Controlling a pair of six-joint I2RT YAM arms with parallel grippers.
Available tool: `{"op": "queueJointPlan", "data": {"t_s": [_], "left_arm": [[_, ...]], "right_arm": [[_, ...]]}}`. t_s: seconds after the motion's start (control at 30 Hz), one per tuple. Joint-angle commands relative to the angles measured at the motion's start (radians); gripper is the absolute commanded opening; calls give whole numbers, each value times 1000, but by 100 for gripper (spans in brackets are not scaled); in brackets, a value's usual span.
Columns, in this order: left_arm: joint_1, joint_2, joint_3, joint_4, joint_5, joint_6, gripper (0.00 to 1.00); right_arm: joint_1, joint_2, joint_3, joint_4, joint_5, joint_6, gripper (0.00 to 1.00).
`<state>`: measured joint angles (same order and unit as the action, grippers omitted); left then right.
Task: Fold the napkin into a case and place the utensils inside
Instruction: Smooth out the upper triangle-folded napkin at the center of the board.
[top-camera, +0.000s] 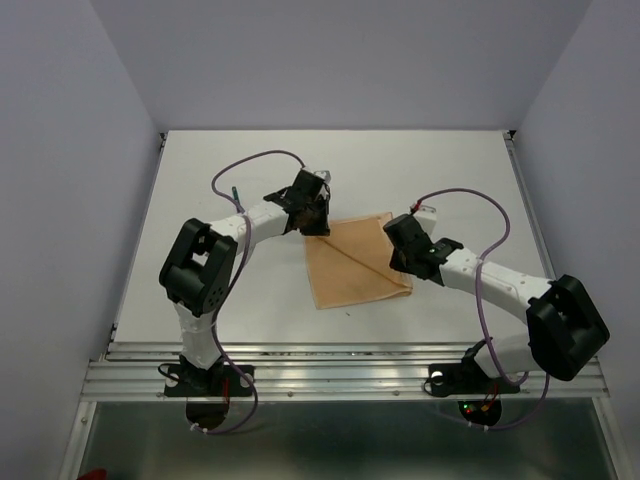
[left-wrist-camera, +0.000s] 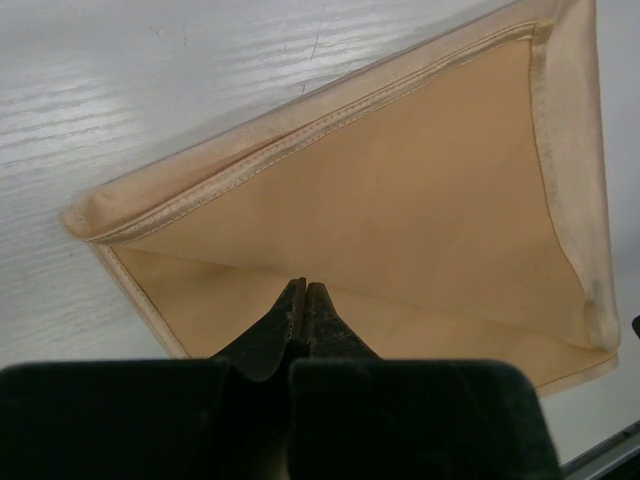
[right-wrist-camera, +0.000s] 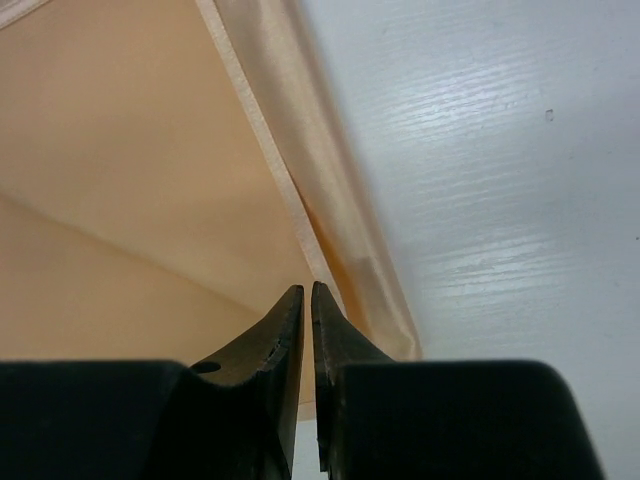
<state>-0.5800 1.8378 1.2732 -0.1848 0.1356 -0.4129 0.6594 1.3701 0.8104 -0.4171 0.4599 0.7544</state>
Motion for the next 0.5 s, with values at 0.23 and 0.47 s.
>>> {"op": "queueJointPlan", "data": {"t_s": [0.23, 0.47], "left_arm": [[-4, 116, 28, 48, 4, -10, 0], [-20, 81, 38, 24, -30, 0, 0]], "right_arm": [[-44, 61, -68, 63, -47, -23, 13], [-44, -32, -30, -2, -6, -49, 8]]}}
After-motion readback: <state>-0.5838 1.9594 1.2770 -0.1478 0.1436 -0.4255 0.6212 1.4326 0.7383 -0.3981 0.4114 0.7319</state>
